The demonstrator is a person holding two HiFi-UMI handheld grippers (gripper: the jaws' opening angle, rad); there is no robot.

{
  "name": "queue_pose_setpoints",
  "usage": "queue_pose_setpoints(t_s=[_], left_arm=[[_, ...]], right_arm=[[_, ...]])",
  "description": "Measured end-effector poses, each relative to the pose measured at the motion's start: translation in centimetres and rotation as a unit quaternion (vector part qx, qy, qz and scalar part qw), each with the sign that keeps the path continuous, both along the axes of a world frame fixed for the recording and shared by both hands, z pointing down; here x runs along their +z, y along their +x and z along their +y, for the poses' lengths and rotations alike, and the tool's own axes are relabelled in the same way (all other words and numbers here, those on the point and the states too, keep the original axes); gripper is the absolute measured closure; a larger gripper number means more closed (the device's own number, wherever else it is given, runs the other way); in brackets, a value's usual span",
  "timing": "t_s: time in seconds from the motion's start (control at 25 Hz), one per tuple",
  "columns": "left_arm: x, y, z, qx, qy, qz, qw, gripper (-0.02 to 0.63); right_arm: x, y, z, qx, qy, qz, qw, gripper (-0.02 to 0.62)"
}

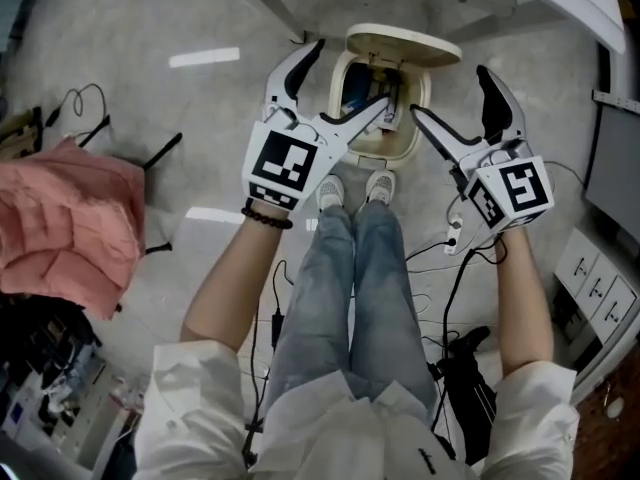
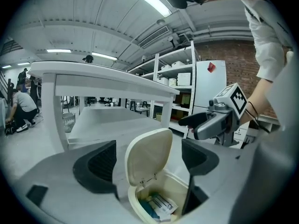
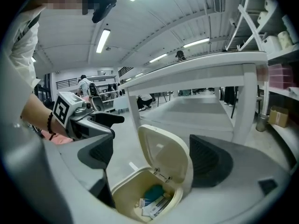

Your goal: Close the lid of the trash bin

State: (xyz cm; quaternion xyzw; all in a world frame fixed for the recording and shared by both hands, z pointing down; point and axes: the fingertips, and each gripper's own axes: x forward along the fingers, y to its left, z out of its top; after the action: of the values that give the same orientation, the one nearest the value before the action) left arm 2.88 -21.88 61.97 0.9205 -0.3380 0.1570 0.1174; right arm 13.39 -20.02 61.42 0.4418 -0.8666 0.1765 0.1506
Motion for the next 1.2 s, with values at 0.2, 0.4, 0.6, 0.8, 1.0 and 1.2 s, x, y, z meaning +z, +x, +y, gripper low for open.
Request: queue_pose_setpoints(t_s=[0.2,0.4,0.6,0.8,1.0,1.2], left_arm=[[1.7,0.1,-1.5,0.005,0.002,-0.008,1.0000,0.149],[3.7,0.7,-2.8,0.006,0.001,-0.013,0.9999,0.150],[5.0,1.0,-3.9,-0.005,0.013,-0.023,0.9997,0.294],[5.7,0.9,-5.1,-0.015,0.017,-0.032,0.9992,0.404],[5.5,0.9,-6.0,-0.015,0.024,-0.036,0.9989,0.427],[5.8,1.0,-6.3,-0.010,0.030,-0.047,0.9984,0.479]], right_arm=[[1.6,1.0,-1.3,0.014,0.003,0.010,1.000,0.074],[4.0,2.1,-2.7,0.026,-0.002,0.023,0.999,0.074],[5.8,2.9,-4.0,0.044,0.007,0.030,0.999,0.078],[6.7,3.1,-5.2,0.054,0.011,0.030,0.998,0.142],[6.8,3.1,-5.7,0.064,0.019,0.035,0.997,0.210],[6.9,3.0,-5.9,0.074,0.031,0.045,0.996,0.306]])
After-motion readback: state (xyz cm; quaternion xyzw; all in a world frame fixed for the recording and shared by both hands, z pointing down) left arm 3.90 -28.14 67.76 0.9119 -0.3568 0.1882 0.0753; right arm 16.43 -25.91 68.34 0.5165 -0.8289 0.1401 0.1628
